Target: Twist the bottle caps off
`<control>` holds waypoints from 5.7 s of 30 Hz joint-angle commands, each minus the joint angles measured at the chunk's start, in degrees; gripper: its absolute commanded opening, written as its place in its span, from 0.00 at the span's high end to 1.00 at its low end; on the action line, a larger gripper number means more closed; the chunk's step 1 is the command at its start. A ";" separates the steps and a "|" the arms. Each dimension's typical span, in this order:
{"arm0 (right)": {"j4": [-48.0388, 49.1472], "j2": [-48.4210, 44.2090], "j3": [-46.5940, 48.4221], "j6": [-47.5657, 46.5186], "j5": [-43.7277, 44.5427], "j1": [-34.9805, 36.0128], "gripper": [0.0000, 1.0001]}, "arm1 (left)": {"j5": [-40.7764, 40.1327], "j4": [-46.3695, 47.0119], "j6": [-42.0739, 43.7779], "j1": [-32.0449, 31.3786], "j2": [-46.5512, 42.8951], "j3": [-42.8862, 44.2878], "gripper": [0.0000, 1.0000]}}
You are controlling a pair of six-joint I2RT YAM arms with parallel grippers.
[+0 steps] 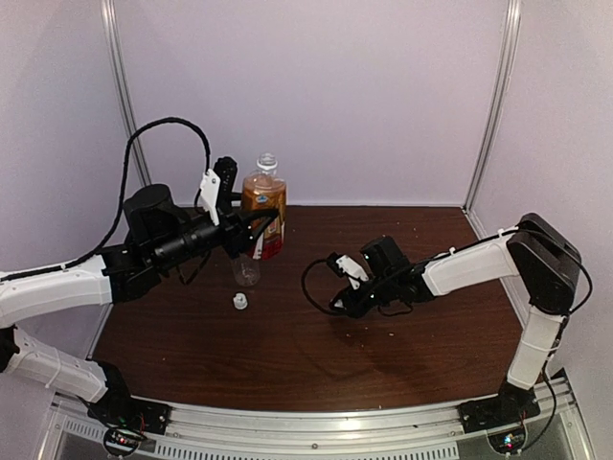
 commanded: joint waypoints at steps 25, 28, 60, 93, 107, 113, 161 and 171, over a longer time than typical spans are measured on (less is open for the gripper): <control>-5.30 -8.64 2.94 -0.86 2.07 -1.22 0.20 | -0.84 -0.45 0.94 0.36 0.84 0.76 0.82; -7.93 -15.47 3.12 -1.32 -0.16 -1.84 0.09 | -0.30 -0.51 0.77 0.32 1.10 0.89 0.82; -24.38 -18.19 34.92 -5.50 -16.08 5.30 0.19 | 25.33 -4.86 1.59 -1.13 9.88 7.93 0.76; -23.73 -17.25 28.38 -6.26 4.57 -2.89 1.00 | 4.21 -11.56 1.57 -1.19 4.82 8.24 0.02; -14.41 -1.67 29.19 -10.79 8.48 -4.73 1.00 | -12.42 -13.85 1.74 -1.01 0.94 7.09 0.02; -11.75 1.24 28.73 -13.01 9.06 -4.85 1.00 | -12.20 -13.96 2.08 -1.01 1.23 7.19 0.02; -19.96 -14.34 21.32 -3.67 15.70 -7.74 0.00 | -24.98 -14.22 2.94 -0.54 -4.07 5.72 0.02; -25.00 -37.13 9.89 -0.42 26.61 -13.33 0.00 | -28.34 -17.76 3.06 2.92 -5.83 7.00 0.02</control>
